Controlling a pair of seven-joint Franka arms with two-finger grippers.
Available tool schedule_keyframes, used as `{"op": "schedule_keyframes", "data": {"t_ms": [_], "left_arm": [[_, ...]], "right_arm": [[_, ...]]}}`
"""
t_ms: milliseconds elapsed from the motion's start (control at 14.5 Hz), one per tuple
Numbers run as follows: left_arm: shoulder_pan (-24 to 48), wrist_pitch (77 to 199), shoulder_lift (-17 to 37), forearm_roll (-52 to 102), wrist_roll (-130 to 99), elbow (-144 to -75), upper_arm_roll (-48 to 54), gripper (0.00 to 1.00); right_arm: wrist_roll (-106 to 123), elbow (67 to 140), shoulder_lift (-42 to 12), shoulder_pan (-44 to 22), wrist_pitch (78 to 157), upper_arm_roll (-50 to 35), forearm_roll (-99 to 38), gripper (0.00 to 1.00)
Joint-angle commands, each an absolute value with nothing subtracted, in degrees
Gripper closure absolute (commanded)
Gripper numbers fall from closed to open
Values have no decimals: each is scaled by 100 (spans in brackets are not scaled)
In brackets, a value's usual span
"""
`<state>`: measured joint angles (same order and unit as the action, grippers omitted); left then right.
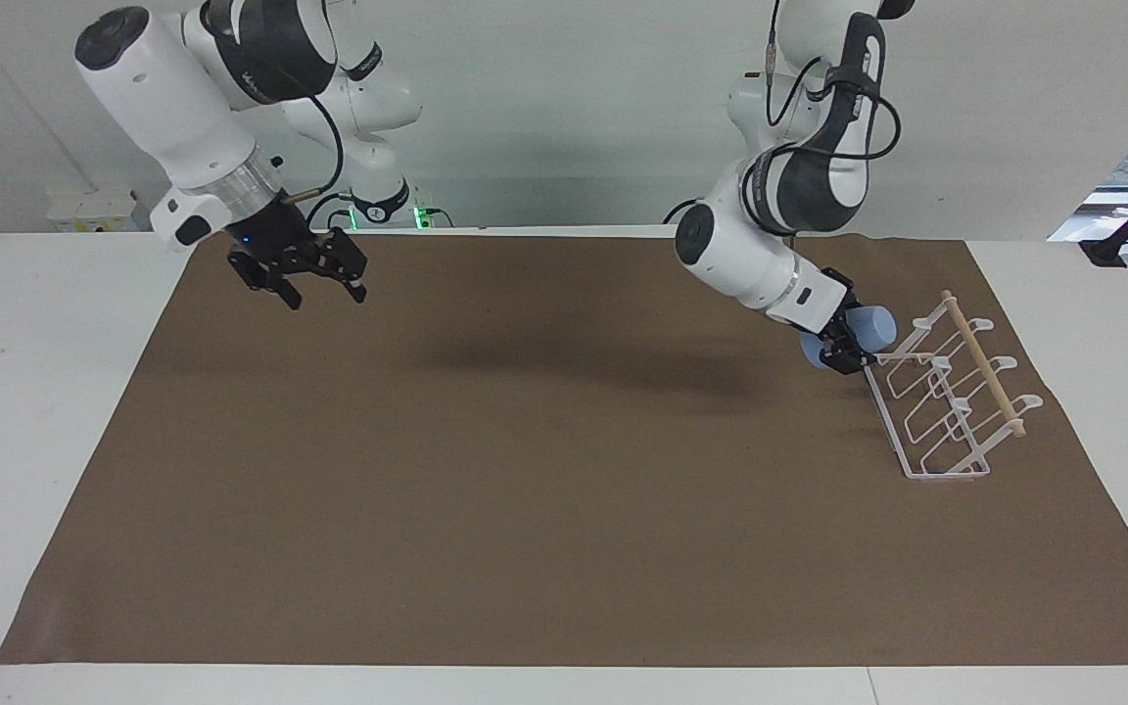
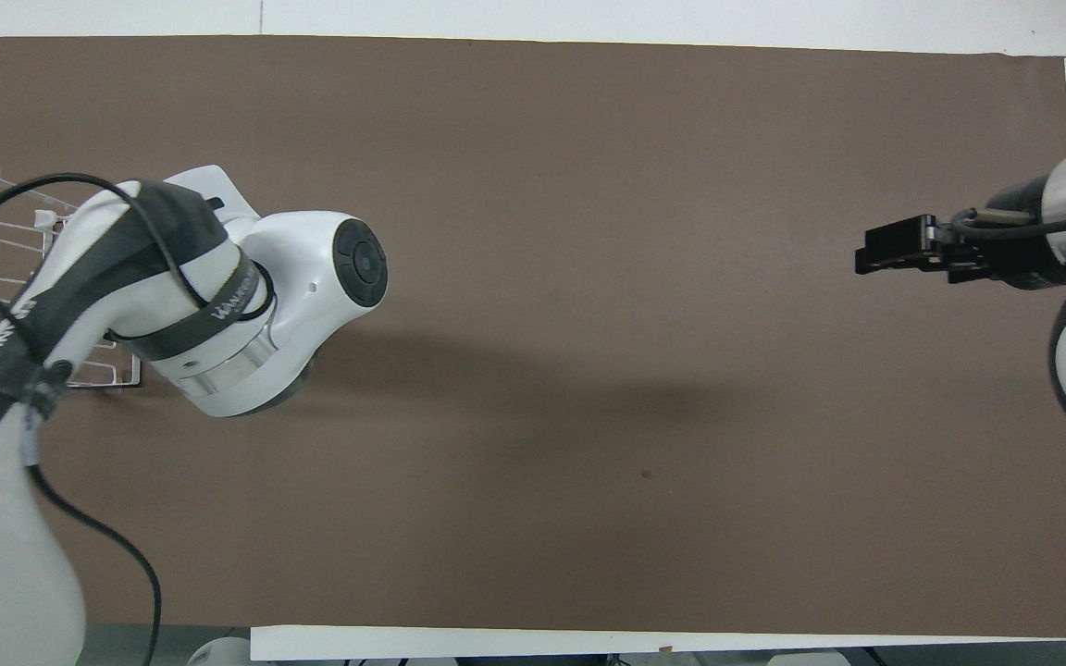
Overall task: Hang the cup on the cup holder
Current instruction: 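Carry the cup to the rack while the right gripper withdraws, then lower the cup onto a rack peg with the left gripper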
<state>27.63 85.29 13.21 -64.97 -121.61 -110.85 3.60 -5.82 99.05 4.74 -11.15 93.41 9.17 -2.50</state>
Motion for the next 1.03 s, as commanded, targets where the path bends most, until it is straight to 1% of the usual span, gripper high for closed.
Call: {"op": "schedule_keyframes", "data": {"t_ms": [0, 138, 412, 481, 619, 756, 962], "left_arm": [[2681, 7868, 2002, -7871, -12795, -10925, 308, 100], [2532, 7639, 2039, -8347, -12946, -10916, 308, 100], [2251, 7646, 2039, -8745, -13253, -10978, 308, 100], [2128, 7681, 2109, -8789, -13297, -10978, 308, 100], [1909, 7717, 2450, -9122, -13534, -10846, 316, 100], [1820, 7725, 2732, -9167, -13553, -10557, 334, 100], [1811, 8014, 2847, -9053, -13762, -10547, 351, 100]], "right_arm": [[-135, 9282, 299, -704, 8414, 914, 237, 1], [167, 9088, 229, -615, 8113, 923, 395, 1], [255, 9061, 167, -537, 8077, 862, 545, 1], [255, 9062, 184, -501, 8068, 835, 536, 1], [264, 9062, 185, -492, 8077, 765, 597, 1], [264, 9053, 158, -475, 8060, 747, 598, 1], [281, 9009, 184, -396, 8007, 765, 537, 1]]}}
